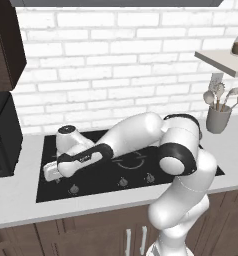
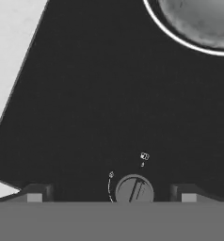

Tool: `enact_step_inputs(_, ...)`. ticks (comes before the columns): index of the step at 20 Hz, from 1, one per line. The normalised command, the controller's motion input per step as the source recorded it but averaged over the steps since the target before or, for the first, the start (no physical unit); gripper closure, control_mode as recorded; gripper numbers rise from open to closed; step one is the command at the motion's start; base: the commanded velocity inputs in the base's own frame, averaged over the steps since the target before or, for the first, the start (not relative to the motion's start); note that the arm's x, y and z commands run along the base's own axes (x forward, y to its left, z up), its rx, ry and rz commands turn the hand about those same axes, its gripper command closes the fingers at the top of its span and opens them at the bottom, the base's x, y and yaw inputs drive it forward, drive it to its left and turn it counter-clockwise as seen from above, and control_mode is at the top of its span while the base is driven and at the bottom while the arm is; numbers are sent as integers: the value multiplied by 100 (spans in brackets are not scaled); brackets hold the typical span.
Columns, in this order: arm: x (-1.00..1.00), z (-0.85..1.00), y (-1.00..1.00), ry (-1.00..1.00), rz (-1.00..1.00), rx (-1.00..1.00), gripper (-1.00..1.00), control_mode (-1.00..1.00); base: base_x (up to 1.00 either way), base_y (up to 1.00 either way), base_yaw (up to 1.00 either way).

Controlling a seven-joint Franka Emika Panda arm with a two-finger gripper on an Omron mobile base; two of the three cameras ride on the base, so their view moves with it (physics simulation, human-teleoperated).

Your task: Pick the kettle from the counter and place it on a stove burner. Then turn the burner on.

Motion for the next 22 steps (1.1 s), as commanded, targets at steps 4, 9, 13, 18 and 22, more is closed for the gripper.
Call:
enact_step_inputs(4, -20, -32, 3, 26, -1, -1, -100, -100, 0, 0, 0)
enact_step_inputs(9, 11, -42, -28, 15, -13, -14, -100, -100, 0, 0, 0)
enact_step_inputs(13, 23, -5, -6, 6, -11, -5, -100, -100, 0, 0, 0)
enact_step_inputs(18, 10, -8, 6, 1, -1, -4, -100, -100, 0, 0, 0)
enact_step_inputs(22, 1, -16, 36, -3, -1, -7, -100, -100, 0, 0, 0)
